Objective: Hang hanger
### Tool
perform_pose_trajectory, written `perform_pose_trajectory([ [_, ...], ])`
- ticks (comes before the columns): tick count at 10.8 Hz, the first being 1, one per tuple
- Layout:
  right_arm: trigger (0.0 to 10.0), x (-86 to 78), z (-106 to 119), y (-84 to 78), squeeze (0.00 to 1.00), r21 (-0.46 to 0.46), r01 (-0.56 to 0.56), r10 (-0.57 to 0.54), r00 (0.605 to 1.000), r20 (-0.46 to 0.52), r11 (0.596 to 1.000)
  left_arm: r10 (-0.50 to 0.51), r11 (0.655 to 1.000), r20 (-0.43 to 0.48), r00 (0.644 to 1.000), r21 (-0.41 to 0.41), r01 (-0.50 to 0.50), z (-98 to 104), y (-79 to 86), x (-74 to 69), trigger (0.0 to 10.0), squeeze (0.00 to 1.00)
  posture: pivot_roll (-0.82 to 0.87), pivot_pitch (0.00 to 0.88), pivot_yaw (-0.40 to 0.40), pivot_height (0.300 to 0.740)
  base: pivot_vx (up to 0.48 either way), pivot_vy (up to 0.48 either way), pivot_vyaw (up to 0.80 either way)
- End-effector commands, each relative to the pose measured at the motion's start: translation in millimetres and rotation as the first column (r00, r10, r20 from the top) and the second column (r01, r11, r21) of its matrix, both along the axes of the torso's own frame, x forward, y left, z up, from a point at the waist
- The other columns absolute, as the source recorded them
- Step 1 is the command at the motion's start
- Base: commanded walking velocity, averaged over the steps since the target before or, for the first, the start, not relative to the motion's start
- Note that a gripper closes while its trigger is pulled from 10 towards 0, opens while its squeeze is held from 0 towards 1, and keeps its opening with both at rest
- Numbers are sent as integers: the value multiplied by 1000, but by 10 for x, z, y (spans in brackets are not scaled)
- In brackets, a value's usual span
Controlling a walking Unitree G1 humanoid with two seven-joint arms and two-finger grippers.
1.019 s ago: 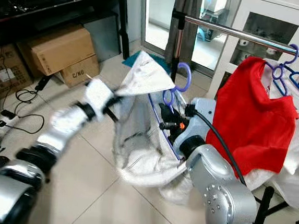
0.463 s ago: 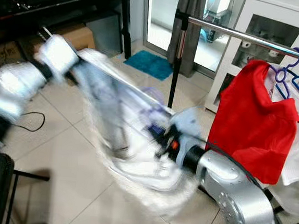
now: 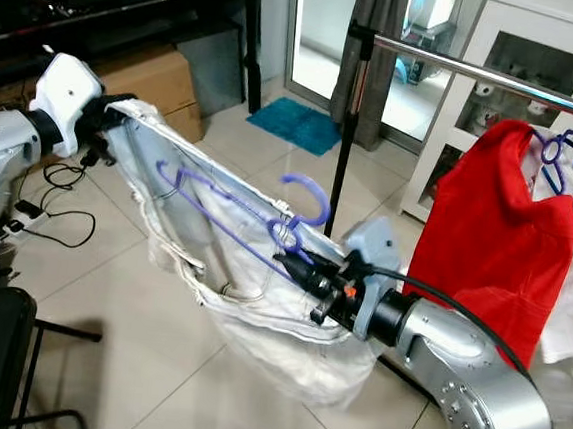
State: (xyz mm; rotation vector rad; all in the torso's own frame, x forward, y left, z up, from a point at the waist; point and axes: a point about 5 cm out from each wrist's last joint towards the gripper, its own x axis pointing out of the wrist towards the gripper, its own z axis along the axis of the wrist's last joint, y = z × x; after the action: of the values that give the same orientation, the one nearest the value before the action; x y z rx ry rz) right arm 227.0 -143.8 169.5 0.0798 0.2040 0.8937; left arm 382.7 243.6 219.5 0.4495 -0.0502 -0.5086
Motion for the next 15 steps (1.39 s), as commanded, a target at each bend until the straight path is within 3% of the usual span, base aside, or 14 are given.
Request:
perform_pose_trajectory([
  [1,0,37,21,-87,0,87,76,-76,997,-5,993,57,988,-5,998,-144,-57,5,104,-6,0,0,-150,0,67,740,0,0,0],
  [3,0,157,80,-41,0,349,180,-176,983,-46,919,31,958,-138,990,-279,-69,-500,-192,-37,0,0,-144,0,64,740,0,0,0],
  [4,0,195,87,-33,0,431,211,-200,977,-70,878,42,932,-180,983,-348,-103,-641,-294,-46,0,0,-141,0,64,740,0,0,0],
  [5,0,277,103,-11,0,497,255,-241,966,-93,830,6,911,-238,971,-399,-103,-857,-538,-84,0,0,-137,0,69,740,0,0,0],
  [6,0,402,174,51,0,521,302,-299,950,-92,798,-123,930,-290,949,-368,9,-1015,-863,-151,0,0,-132,0,74,740,0,0,0],
  [7,0,494,254,111,0,505,336,-359,932,-55,795,-206,942,-332,921,-322,94,-1120,-1111,-215,0,0,-131,0,78,740,0,0,0],
  [8,0,614,366,113,0,516,436,-510,860,2,737,-289,930,-317,903,-318,186,-1095,-1433,-249,0,0,-130,0,83,740,0,0,0],
  [9,0,679,329,-45,0,576,561,-640,764,-84,595,-348,907,-285,893,-344,244,-997,-1543,-264,0,0,-130,0,85,740,0,0,0],
  [10,0,685,273,-135,0,627,602,-657,731,-184,495,-358,899,-260,897,-355,256,-935,-1517,-280,0,0,-135,0,89,740,0,0,0],
  [11,0,671,209,-189,0,697,616,-609,726,-320,368,-355,859,-202,913,-455,234,-788,-1464,-275,0,0,-142,0,91,740,0,0,0],
  [12,0,620,126,-203,0,626,631,-656,715,-241,458,-312,786,-76,947,-580,213,-467,-1269,-242,0,0,-141,0,87,740,0,0,0],
  [13,0,586,68,-210,0,507,635,-699,710,-85,583,-243,739,9,970,-647,191,-206,-1050,-192,0,0,-129,0,76,740,0,0,0],
  [14,0,575,18,-216,0,440,631,-709,705,19,639,-200,693,95,975,-690,209,118,-864,-179,0,0,-111,0,61,740,0,0,0],
  [15,0,555,46,-93,0,472,544,-633,773,40,694,-150,694,122,981,-693,192,320,-725,-141,0,0,-110,0,66,740,0,0,0],
])
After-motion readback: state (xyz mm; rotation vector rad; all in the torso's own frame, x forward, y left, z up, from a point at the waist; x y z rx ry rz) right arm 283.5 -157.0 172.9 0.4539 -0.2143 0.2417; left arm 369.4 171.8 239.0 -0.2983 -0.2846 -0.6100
